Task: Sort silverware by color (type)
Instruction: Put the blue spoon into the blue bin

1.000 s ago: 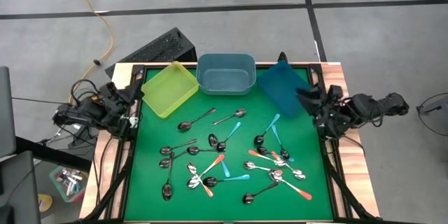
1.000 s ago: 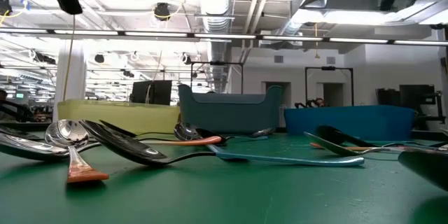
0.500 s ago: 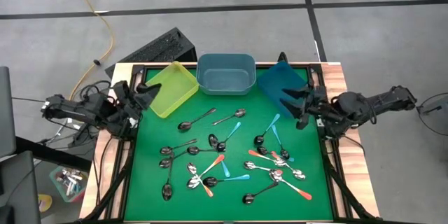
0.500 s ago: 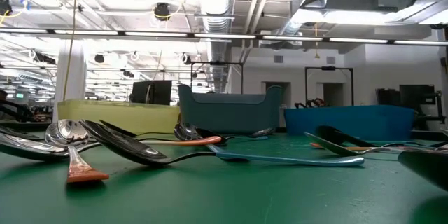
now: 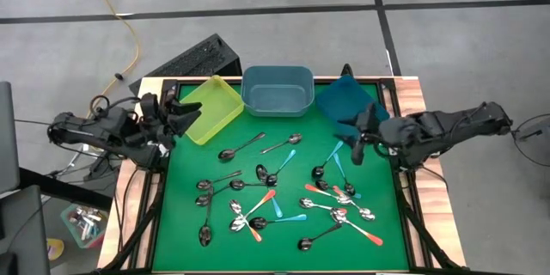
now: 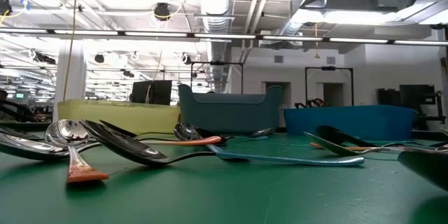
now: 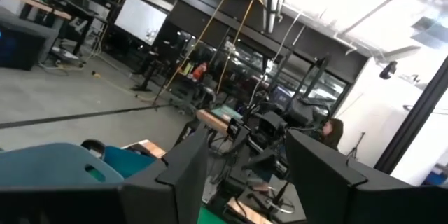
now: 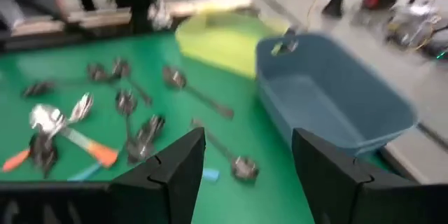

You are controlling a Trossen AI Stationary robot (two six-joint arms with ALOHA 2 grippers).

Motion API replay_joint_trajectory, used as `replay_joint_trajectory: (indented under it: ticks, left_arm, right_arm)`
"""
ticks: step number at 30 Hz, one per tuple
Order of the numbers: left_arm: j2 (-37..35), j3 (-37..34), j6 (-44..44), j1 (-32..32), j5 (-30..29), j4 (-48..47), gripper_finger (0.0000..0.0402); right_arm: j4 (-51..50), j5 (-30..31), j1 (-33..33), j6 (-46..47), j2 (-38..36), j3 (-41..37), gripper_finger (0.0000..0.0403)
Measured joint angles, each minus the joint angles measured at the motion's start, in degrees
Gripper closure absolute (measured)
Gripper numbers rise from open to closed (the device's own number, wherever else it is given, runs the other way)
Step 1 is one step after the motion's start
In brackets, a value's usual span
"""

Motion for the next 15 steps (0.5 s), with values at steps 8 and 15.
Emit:
replay_joint_trajectory:
  ticks: [8, 15]
  left_arm:
    - [0.24, 0.00, -0.44, 0.00, -0.22, -1.94, 0.0226]
    - [0.21, 0.00, -0.37, 0.01, -2.10, -2.71, 0.0226]
  right_arm:
    - [-14.19, -5.79, -0.46, 20.52, 8.10, -0.02, 0.0169]
    - [-25.00, -10.83, -0.33, 36.05, 17.33, -0.06, 0.0178]
